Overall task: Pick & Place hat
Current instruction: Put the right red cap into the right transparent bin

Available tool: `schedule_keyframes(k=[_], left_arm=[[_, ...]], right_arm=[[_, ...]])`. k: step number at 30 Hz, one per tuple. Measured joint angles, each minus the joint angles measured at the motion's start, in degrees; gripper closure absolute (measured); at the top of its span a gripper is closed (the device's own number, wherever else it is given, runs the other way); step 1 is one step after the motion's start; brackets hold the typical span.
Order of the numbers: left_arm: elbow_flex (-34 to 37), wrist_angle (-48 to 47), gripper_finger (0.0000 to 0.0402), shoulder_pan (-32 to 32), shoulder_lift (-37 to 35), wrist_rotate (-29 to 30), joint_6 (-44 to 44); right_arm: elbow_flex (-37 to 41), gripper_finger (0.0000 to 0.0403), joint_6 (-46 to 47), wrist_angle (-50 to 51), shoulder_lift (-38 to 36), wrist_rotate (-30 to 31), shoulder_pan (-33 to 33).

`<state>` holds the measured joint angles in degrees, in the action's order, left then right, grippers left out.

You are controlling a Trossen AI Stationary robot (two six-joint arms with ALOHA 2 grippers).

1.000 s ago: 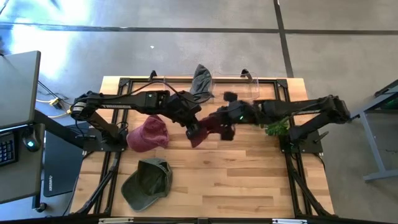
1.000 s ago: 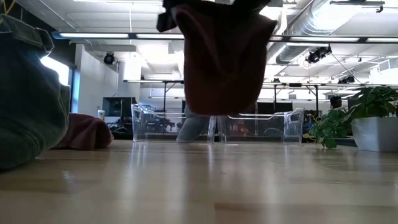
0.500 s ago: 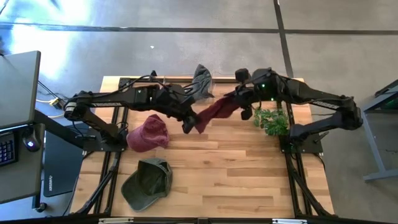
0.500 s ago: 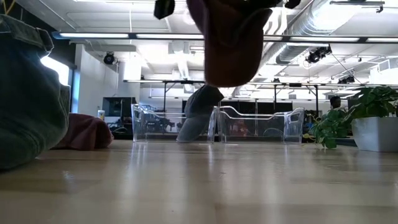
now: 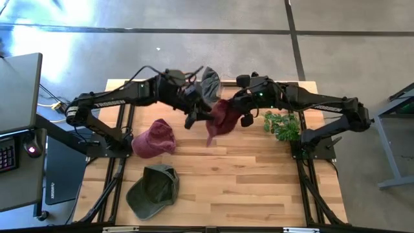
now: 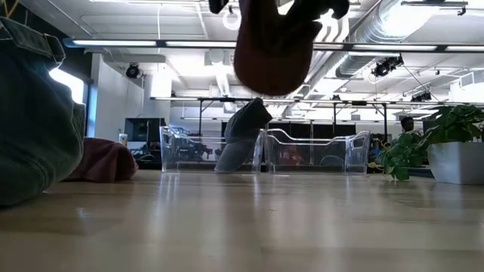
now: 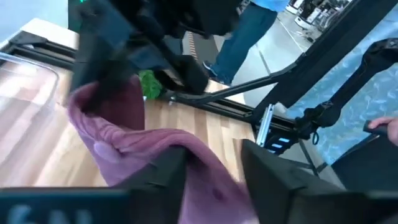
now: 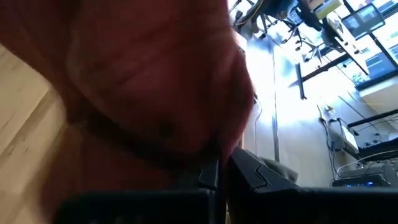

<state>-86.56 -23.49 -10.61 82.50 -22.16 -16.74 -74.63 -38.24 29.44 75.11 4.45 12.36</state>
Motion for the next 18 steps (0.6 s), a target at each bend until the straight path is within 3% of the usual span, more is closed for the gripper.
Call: schedule_keyframes(k=[4, 7, 14, 18], left_arm=[[-0.02, -1.6, 0.0181, -3.98, 0.0, 0.3, 3.33], [0.0, -1.94, 0.0156, -7.24, -0.58, 2.16, 3.43], [0.04, -1.41, 0.0147, -11.27, -1.56, 6.33, 3.2], [-0.14, 0.38, 0.0147, -11.57, -2.0, 8.98, 3.43]], right_arm=[[0.01, 0.0401, 0.73, -0.88, -0.63, -0.01, 0.03], [0.0, 0.0401, 0.35, -0.95, -0.65, -0.04, 0.11], [-2.75, 0.0401, -8.99, 0.47, -0.64, 1.42, 5.14], [-6.29, 0.0401, -12.71, 2.33, -0.83, -2.16, 10.68]])
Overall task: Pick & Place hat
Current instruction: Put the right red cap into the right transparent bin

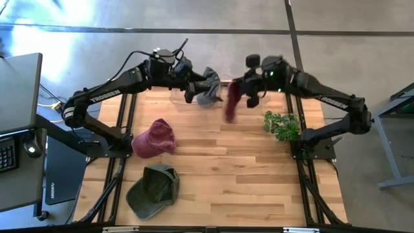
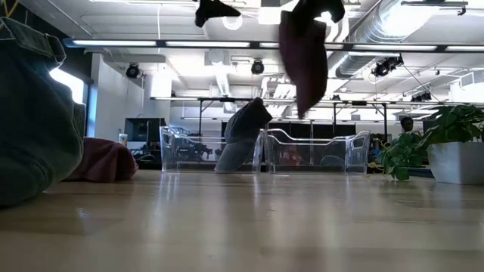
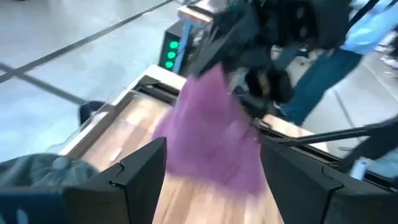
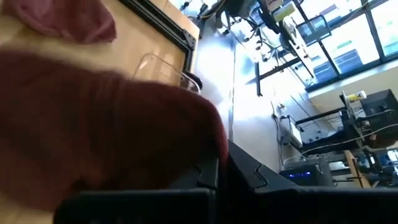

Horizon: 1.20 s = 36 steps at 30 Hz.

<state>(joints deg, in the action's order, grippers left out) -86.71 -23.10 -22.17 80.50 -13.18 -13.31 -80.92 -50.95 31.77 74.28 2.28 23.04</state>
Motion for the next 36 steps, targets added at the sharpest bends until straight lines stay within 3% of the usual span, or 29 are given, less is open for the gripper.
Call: schedule_keyframes(k=[8, 20, 27, 36], left_arm=[[0.05, 0.62, 0.0147, 0.07, -0.48, 3.75, 1.52], [0.1, 0.69, 0.0147, 0.04, -0.43, 6.34, 1.52], [0.1, 0.77, 0.0147, 0.04, -0.16, 6.28, 2.05], [0.1, 10.35, 0.0147, -0.8, 10.21, 4.51, 10.57]], right_arm=[[-2.18, 0.0401, -9.15, 7.04, -0.02, -7.7, 11.23], [3.34, 0.0401, -18.07, 9.43, 0.0, -17.52, 26.94], [7.67, 0.0401, -19.73, 8.9, 1.62, -20.58, 32.15], [9.22, 0.04, -22.17, 6.91, 5.6, -20.83, 32.73]])
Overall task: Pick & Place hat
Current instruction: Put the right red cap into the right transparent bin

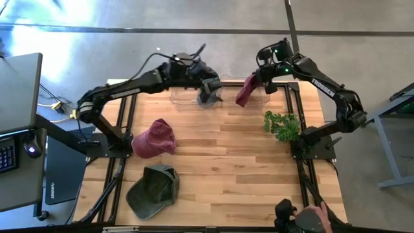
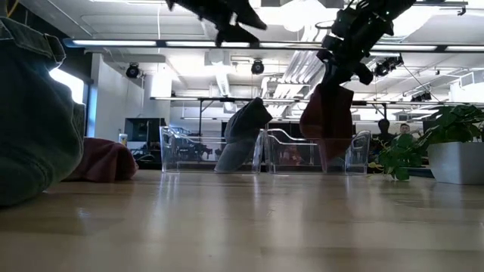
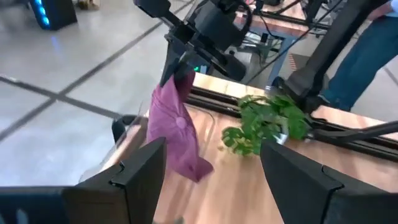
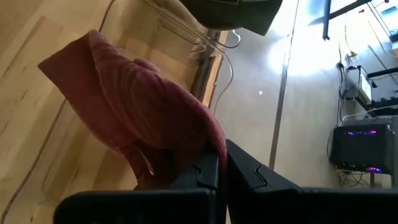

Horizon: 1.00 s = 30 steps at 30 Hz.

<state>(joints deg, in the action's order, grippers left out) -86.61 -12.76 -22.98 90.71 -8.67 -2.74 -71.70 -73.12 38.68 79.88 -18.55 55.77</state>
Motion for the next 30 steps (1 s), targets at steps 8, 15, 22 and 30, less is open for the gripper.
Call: schedule_keyframes(k=[8, 15, 22, 30], left_arm=[[0.0, 15.37, 0.0147, 0.98, 10.83, 0.59, 5.75], [0.02, 25.08, 0.0147, 2.13, 19.59, 3.03, 4.14], [-0.68, 28.88, 0.0147, 3.5, 25.78, 4.51, 3.12], [-7.35, 25.07, 0.0178, 4.72, 29.2, 10.77, 2.5]], right_arm=[[-0.02, 0.04, 1.38, 0.0, -1.52, -0.76, 0.08], [-0.02, 0.04, 5.09, -0.05, -1.57, -2.95, 0.5], [-0.02, 0.04, 5.18, -0.22, -1.6, -4.15, 0.48], [-0.02, 0.0394, 6.68, -0.38, -1.6, -4.56, 0.48]])
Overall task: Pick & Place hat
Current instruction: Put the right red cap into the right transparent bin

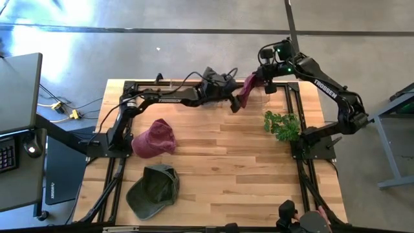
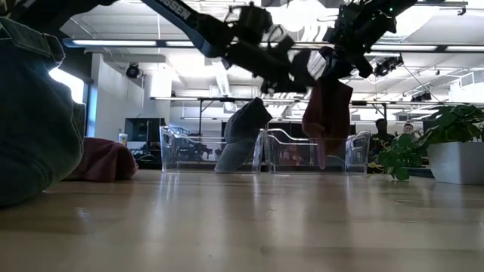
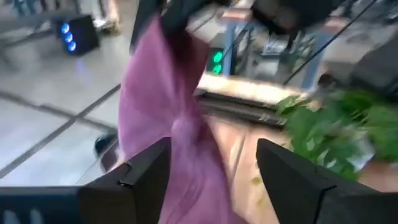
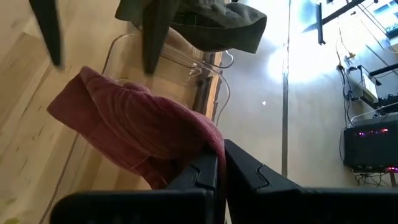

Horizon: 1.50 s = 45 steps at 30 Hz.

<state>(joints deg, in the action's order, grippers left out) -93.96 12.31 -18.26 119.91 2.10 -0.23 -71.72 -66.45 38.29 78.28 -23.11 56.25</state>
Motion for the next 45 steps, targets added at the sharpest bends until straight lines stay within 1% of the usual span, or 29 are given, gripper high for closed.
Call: schedule_keyframes(k=[3, 6, 8, 10, 14, 16, 19, 22, 25, 27, 29, 32, 35, 37, 38, 40, 42, 45], left_arm=[[-1.76, -5.15, 0.0211, -0.04, 1.02, -0.92, -0.04], [-4.58, -4.38, 0.0251, 0.02, 2.53, -1.62, -0.06], [-5.38, -9.3, 0.0279, 0.02, 3.08, -1.68, -0.25], [-6.16, -12.0, 0.0309, 0.04, 3.61, -1.76, -0.15], [-7.13, -10.76, 0.0377, 0.04, 2.62, -2.64, -0.07], [-7.08, -11.01, 0.0394, 0.02, 2.86, -2.62, -0.05], [-6.88, -11.61, 0.0387, 0.0, 3.26, -2.61, -0.06], [-6.94, -10.95, 0.0395, 0.0, 3.0, -2.79, -0.06], [-6.94, -11.27, 0.0399, 0.0, 3.0, -2.88, -0.06], [-6.94, -11.11, 0.0397, 0.0, 3.0, -2.9, -0.05], [-6.94, -10.77, 0.0397, -0.02, 3.0, -3.0, -0.05], [-6.94, -10.8, 0.0397, -0.02, 3.0, -3.01, -0.04], [-6.94, -12.55, 0.0397, -0.02, 2.45, -3.08, -0.11], [-6.74, -16.17, 0.0397, -0.09, 0.31, -3.08, -0.26], [-7.04, -17.21, 0.0397, -0.09, -0.74, -3.14, -0.26], [-7.88, -22.24, 0.0397, -0.09, -3.37, -3.6, -0.28], [-9.18, -27.97, 0.0397, -0.09, -4.97, -4.31, -0.3], [-10.62, -36.13, 0.0397, 0.03, -6.92, -5.0, -0.51]], right_arm=[[0.0, 0.0396, 0.02, -0.03, -0.02, 0.0, 0.0], [-0.02, 0.0396, 0.11, -0.08, -0.02, -0.03, 0.0], [-0.02, 0.0391, 0.92, -0.14, -0.02, -0.03, 0.0], [-0.02, 0.0384, 1.76, -0.31, -0.02, -0.03, 0.0], [-0.02, 0.0368, 5.21, -0.78, -0.04, 0.52, -0.02], [-0.13, 0.0357, 8.85, -0.96, -0.16, 3.18, -0.04], [-0.83, 0.0332, 15.85, -0.84, -1.02, 8.09, -0.14], [-2.67, 0.03, 29.34, -0.62, -2.96, 11.5, -0.66], [-5.25, 0.0267, 41.26, 1.36, -4.84, 13.03, -1.94], [-6.59, 0.0247, 47.97, 3.31, -5.64, 13.17, -2.82], [-7.6, 0.023, 57.69, 5.95, -6.02, 12.86, -3.72], [-8.22, 0.0209, 72.47, 11.76, -6.03, 10.22, -5.12], [-8.21, 0.0191, 82.8, 19.79, -5.99, 7.93, -6.99], [-8.2, 0.018, 86.14, 26.41, -5.99, 7.16, -8.44], [-8.15, 0.0174, 86.9, 29.39, -5.99, 7.88, -9.22], [-7.08, 0.0165, 87.5, 32.54, -6.04, 11.49, -10.82], [-3.83, 0.016, 89.01, 31.33, -6.18, 13.15, -11.86], [3.08, 0.016, 91.88, 24.59, -6.13, 13.25, -10.95]])
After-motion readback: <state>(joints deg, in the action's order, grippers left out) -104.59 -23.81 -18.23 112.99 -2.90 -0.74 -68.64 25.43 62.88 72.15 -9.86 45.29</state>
